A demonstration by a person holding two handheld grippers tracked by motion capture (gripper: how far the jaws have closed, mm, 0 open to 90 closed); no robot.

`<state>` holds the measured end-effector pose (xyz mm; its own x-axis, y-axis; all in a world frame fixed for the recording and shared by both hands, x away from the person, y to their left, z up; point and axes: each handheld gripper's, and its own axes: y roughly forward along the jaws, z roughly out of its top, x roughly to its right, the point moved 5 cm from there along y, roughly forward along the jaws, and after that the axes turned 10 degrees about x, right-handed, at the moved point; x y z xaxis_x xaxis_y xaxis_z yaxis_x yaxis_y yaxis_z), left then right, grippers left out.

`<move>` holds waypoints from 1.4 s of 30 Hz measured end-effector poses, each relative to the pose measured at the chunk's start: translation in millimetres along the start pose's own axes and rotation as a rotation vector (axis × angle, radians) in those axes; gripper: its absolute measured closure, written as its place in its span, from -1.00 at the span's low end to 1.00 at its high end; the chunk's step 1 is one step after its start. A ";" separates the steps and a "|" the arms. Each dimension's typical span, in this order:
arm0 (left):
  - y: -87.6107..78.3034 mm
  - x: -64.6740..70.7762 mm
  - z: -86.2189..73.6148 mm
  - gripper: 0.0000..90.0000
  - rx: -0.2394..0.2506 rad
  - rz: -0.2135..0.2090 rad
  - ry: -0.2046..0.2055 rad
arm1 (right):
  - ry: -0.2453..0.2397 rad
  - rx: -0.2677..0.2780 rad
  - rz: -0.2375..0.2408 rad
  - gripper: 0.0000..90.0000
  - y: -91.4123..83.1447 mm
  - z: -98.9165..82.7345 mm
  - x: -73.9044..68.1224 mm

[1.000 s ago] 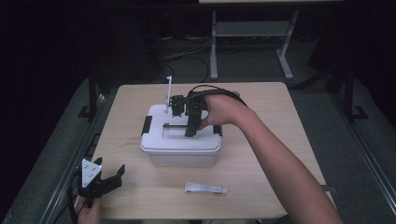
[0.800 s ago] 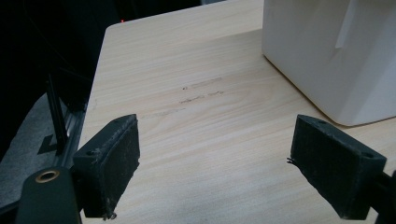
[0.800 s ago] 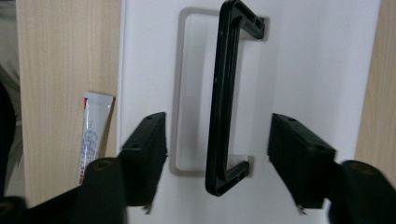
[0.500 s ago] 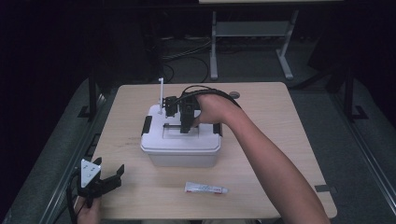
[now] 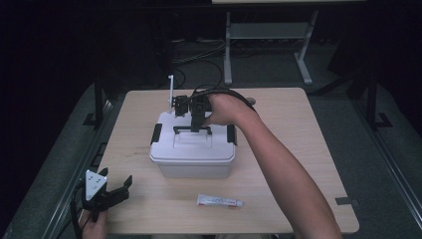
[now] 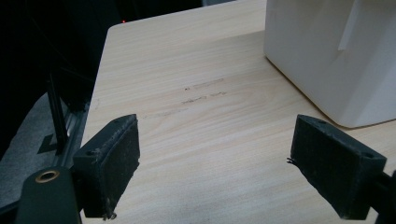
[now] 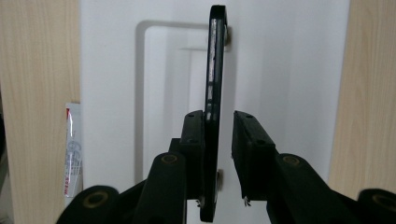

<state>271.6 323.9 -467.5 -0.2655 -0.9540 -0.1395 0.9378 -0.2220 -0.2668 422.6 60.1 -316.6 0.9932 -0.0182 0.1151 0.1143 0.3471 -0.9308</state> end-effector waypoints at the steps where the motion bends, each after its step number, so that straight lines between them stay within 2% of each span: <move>1: 0.0 0.0 0.0 -0.67 0.000 0.000 0.000 | -0.002 -0.002 0.000 0.67 1.0 -0.2 1.2; 4: -0.2 -0.6 0.0 -0.67 -0.001 0.001 -0.003 | 0.007 -0.007 0.002 0.67 2.9 -0.5 2.6; 12: 0.0 -0.5 -0.1 -0.67 -0.001 0.000 -0.004 | 0.004 -0.013 0.020 0.85 5.7 3.1 5.3; 42: -0.7 -1.5 0.2 -0.67 0.002 0.005 -0.006 | 0.034 0.008 0.032 0.87 -2.7 3.8 8.0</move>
<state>271.3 325.5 -466.9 -0.2591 -0.9563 -0.1354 0.9398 -0.2173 -0.2639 430.2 62.6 -311.9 0.9966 -0.0385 0.0731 0.0820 0.3559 -0.9309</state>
